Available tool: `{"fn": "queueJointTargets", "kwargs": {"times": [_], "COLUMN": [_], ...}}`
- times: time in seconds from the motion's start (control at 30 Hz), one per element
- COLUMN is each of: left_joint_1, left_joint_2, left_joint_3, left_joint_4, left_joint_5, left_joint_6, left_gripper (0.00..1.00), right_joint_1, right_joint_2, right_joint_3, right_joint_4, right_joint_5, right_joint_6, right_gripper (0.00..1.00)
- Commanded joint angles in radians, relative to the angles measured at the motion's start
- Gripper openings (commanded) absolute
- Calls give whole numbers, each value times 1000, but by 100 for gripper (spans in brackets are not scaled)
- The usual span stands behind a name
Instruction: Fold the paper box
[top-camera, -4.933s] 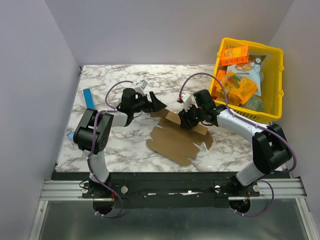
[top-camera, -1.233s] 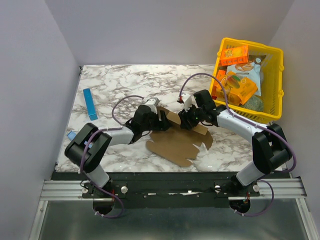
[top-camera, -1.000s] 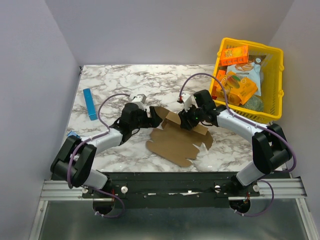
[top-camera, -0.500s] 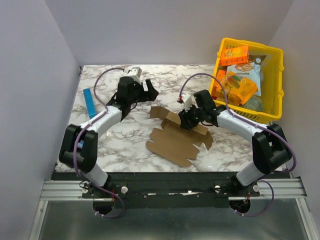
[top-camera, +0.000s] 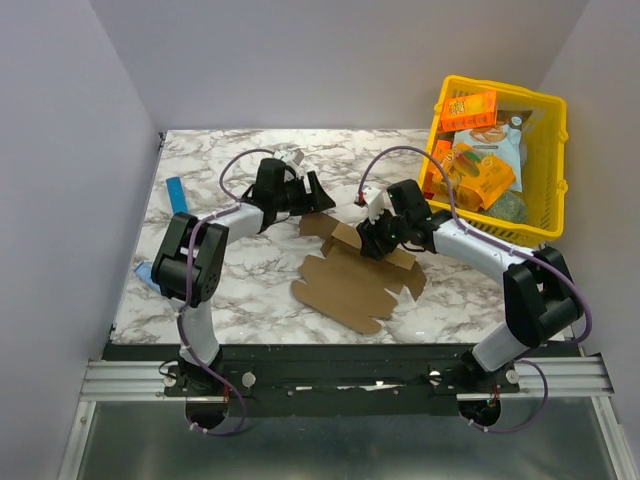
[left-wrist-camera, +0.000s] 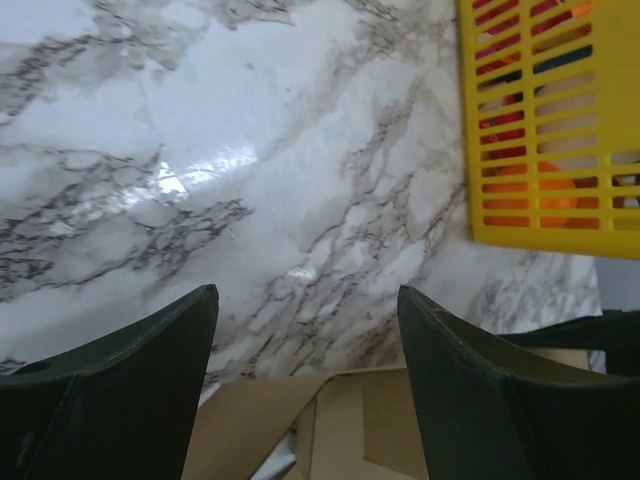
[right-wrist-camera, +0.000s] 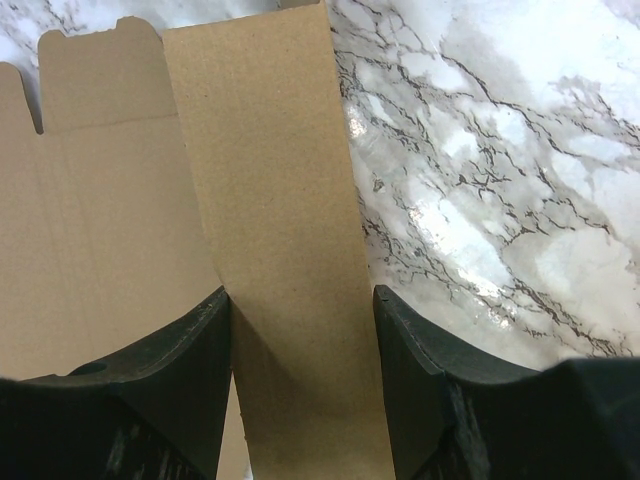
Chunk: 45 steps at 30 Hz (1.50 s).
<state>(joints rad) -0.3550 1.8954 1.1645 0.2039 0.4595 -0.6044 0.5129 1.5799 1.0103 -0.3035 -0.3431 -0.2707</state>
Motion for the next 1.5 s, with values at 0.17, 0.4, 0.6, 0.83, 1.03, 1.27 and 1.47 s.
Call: {"fn": "queueJointTargets", "kwargs": {"times": [0.17, 0.4, 0.6, 0.83, 1.03, 1.27, 1.47], "left_joint_1": [-53, -75, -97, -183, -197, -197, -197], "left_joint_2": [-25, -110, -186, -252, -331, -387, -377], "left_joint_3": [-149, -281, -419, -459, -502, -607, -635], "left_joint_4": [184, 258, 380, 339, 278, 379, 440], "left_joint_5": [174, 168, 108, -25, -116, -117, -128], "left_joint_6": [-129, -178, -271, -250, -146, -5, 5], "left_gripper": [71, 69, 69, 69, 70, 76, 64], "right_joint_1": [3, 3, 3, 4, 3, 4, 4], "right_joint_2": [45, 32, 32, 34, 23, 23, 14], "right_joint_3": [-19, -26, -26, -27, -33, -32, -29], "right_joint_4": [-29, -28, -26, -26, -26, -25, -34], "right_joint_5": [23, 29, 36, 39, 39, 35, 38], "right_joint_6": [-1, 2, 4, 2, 1, -1, 1], "right_gripper": [48, 48, 48, 48, 48, 48, 48]}}
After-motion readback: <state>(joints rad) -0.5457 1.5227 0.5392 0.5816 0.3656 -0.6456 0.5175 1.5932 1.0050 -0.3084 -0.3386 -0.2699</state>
